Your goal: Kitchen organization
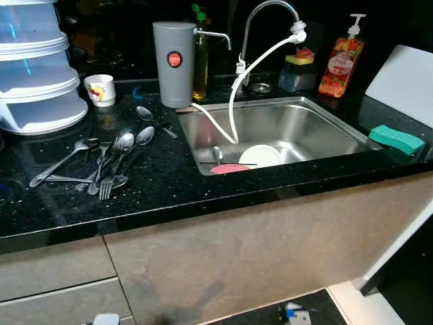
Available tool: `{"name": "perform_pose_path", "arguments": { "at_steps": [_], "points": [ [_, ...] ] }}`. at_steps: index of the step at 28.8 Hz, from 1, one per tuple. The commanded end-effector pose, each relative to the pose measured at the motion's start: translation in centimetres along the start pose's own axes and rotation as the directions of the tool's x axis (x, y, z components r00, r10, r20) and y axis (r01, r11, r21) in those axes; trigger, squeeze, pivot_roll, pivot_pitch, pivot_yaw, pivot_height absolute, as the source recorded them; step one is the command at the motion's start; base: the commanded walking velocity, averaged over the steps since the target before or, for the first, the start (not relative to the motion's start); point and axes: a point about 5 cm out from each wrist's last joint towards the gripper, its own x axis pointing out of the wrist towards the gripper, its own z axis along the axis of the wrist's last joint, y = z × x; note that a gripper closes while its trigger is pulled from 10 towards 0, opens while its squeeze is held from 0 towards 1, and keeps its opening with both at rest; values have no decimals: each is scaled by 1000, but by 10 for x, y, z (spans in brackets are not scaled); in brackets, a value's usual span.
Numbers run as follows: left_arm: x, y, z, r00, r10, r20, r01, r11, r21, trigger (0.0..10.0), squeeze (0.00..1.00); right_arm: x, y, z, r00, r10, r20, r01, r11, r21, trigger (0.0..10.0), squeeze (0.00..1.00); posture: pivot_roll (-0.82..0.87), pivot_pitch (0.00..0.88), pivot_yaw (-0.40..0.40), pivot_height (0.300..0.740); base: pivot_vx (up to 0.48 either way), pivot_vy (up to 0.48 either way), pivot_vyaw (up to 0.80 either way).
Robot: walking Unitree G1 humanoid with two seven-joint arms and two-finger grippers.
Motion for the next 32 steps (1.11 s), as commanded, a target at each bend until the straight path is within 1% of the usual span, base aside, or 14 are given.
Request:
{"name": "perform_pose_path", "arguments": {
  "at_steps": [1, 2, 3, 4, 8, 13, 15, 17, 19, 20, 22, 28, 31, 32],
  "points": [
    [2, -9, 3, 998, -48, 35, 45, 997, 68, 10000, 0, 0, -2, 2, 1000, -20, 17, 20, 1000, 1, 10000, 0, 52, 56, -7, 740, 0, 0, 0],
    [2, -9, 3, 998, -48, 35, 45, 997, 68, 10000, 0, 0, -2, 2, 1000, -20, 17, 20, 1000, 1, 10000, 0, 52, 56, -7, 740, 0, 0, 0],
    [2, -13, 4, 995, -83, 53, 78, 992, 102, 10000, 0, 1, -2, 4, 1000, -21, 22, 21, 1000, -4, 10000, 0, 52, 56, -13, 740, 0, 0, 0],
    [3, -14, 4, 994, -91, 60, 83, 989, 124, 10000, 0, 1, -2, 4, 1000, -16, 21, 16, 1000, -12, 10000, 0, 52, 55, -14, 740, 0, 0, 0],
    [6, -13, 9, 992, -71, 105, 61, 993, 98, 10000, 0, 2, 3, 7, 1000, 18, 18, -17, 999, -45, 10000, 0, 53, 57, -16, 740, 0, 0, 0],
    [7, -15, 15, 988, -89, 126, 75, 991, 112, 10000, 0, 3, 7, 8, 999, 27, 22, -25, 996, -82, 10000, 0, 53, 57, -16, 740, 0, 0, 738],
    [9, -17, 19, 986, -111, 123, 92, 984, 154, 10000, 0, 4, 9, 7, 999, 29, 21, -27, 996, -86, 10000, 0, 54, 51, -12, 740, 0, 0, 800],
    [9, -17, 21, 984, -120, 129, 98, 981, 165, 10000, 0, 4, 9, 7, 999, 30, 24, -28, 997, -78, 10000, 0, 53, 49, -11, 740, 0, 0, 800],
    [10, -17, 21, 985, -111, 130, 90, 983, 160, 10000, 0, 4, 9, 7, 999, 25, 28, -23, 997, -77, 10000, 0, 53, 49, -11, 740, 0, 0, 691],
    [10, -16, 21, 985, -104, 135, 84, 985, 150, 10000, 0, 4, 8, 7, 999, 16, 30, -14, 998, -54, 10000, 0, 52, 46, -12, 740, 0, 0, 0],
    [11, -14, 22, 985, -83, 149, 64, 990, 129, 10000, 0, 4, 6, 6, 1000, 8, 17, -7, 998, -61, 10000, 0, 51, 45, -12, 740, 0, 0, 0],
    [10, -12, 22, 984, -69, 167, 50, 992, 117, 10000, 0, 4, 5, 5, 1000, 2, 14, -1, 998, -67, 10000, 0, 50, 42, -14, 740, 0, 0, 0],
    [10, -12, 21, 984, -75, 162, 57, 992, 112, 10000, 0, 4, 5, 4, 1000, 3, 14, -2, 997, -71, 10000, 0, 50, 37, -17, 740, 0, -87, 0],
    [10, -15, 22, 981, -106, 164, 86, 989, 124, 10000, 0, 4, 5, 5, 1000, 5, 15, -4, 997, -78, 10000, 0, 49, 38, -18, 740, 0, -480, 0]
  ]
}}
